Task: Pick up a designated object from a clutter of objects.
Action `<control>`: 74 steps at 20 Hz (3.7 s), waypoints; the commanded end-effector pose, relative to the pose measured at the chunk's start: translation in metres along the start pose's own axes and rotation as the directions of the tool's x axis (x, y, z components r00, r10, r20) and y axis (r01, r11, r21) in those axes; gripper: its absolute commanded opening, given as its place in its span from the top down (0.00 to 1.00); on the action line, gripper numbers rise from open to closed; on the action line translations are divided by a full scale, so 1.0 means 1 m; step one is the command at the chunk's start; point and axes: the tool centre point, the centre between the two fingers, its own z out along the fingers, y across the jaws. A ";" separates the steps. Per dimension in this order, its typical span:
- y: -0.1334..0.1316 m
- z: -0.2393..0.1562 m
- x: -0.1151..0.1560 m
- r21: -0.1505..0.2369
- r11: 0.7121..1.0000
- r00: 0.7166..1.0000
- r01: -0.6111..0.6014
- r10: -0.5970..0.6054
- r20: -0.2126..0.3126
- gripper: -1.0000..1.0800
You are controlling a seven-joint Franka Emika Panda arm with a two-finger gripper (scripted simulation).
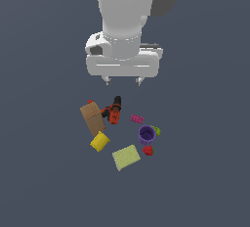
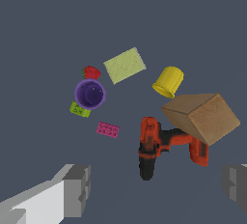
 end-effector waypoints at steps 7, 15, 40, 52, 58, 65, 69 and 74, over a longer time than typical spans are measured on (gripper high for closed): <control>-0.002 -0.014 0.005 -0.014 1.000 0.999 0.016 -0.016 -0.030 0.04; -0.002 -0.018 0.007 -0.019 1.000 0.999 0.013 -0.013 -0.041 0.04; 0.095 0.081 0.019 0.016 0.798 0.798 -0.603 0.603 -0.020 0.04; 0.137 0.122 0.013 0.012 0.604 0.604 -0.797 0.797 -0.016 0.04; 0.143 0.127 0.011 0.012 0.576 0.576 -0.817 0.817 -0.016 0.04; 0.142 0.138 0.011 0.011 0.579 0.579 -0.815 0.815 -0.016 0.04; 0.143 0.157 0.011 0.011 0.577 0.577 -0.816 0.816 -0.017 0.04; 0.143 0.174 0.011 0.011 0.576 0.576 -0.817 0.817 -0.017 0.04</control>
